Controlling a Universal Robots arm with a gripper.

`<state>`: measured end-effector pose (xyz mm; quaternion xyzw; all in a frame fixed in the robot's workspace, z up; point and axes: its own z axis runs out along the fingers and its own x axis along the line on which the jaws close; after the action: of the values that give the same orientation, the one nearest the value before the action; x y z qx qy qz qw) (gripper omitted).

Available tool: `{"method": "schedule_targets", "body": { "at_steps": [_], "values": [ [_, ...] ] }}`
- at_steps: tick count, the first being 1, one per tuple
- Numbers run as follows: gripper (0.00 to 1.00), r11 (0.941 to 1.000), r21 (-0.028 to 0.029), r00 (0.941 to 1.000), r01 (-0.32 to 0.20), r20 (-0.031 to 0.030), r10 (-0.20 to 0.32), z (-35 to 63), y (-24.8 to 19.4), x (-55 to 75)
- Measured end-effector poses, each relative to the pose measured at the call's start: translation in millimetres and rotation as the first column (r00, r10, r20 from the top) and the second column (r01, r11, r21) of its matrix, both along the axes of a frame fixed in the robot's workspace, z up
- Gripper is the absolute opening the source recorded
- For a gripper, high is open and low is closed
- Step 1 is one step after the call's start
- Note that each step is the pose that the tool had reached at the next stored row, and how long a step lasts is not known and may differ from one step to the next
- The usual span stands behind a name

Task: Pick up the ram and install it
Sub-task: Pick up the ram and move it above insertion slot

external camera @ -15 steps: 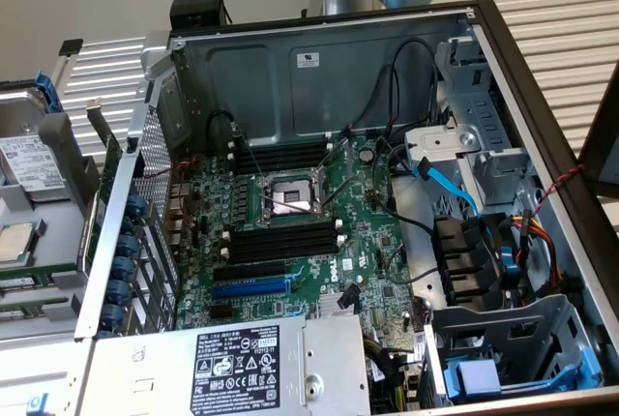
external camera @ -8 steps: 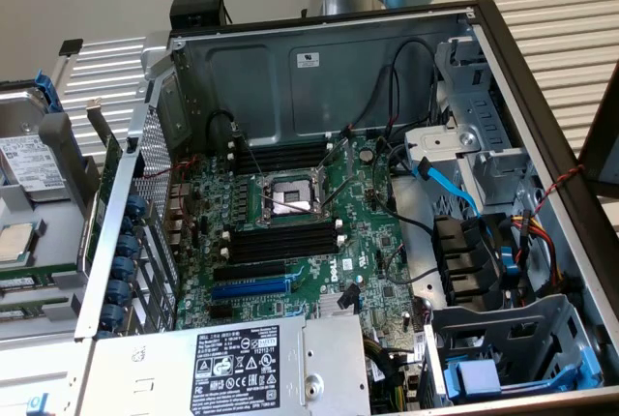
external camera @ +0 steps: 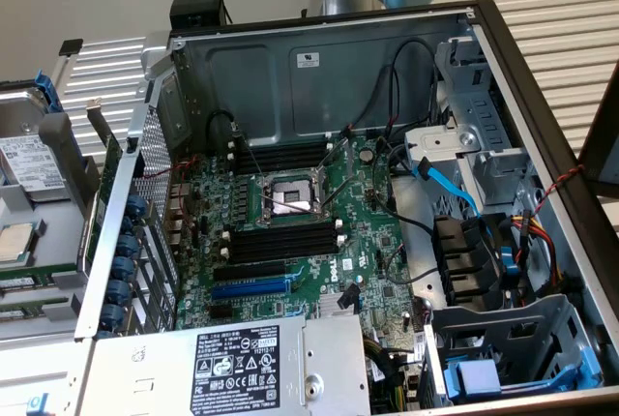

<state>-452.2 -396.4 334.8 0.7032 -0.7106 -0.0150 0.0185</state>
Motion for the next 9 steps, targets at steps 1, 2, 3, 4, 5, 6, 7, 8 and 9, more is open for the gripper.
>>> {"method": "schedule_targets", "body": {
  "at_steps": [1,2,3,4,5,6,7,8,9],
  "values": [
    [0.36,1.0000,-0.0014,1.0000,0.000,0.0002,0.000,-1.3,0.0,0.0],
    [0.36,1.0000,-0.0027,1.0000,-0.001,0.0005,0.001,-2.8,0.0,0.1],
    [0.42,1.0000,-0.0040,1.0000,-0.001,0.0006,0.001,-4.3,0.0,0.1],
    [0.42,1.0000,-0.0053,1.0000,-0.001,0.0007,0.001,-6.0,0.0,0.0],
    [0.42,1.0000,-0.0067,1.0000,-0.002,0.0007,0.002,-7.7,0.0,0.0],
    [0.42,1.0000,-0.0080,1.0000,-0.003,0.0006,0.003,-9.4,0.0,0.1],
    [0.42,1.0000,-0.0090,1.0000,-0.004,0.0007,0.004,-11.4,0.0,0.1],
    [0.42,0.9999,-0.0097,1.0000,-0.005,0.0005,0.005,-13.1,0.0,0.2],
    [0.42,0.9999,-0.0102,1.0000,-0.006,0.0007,0.006,-15.0,0.0,0.4]
  ]
}}
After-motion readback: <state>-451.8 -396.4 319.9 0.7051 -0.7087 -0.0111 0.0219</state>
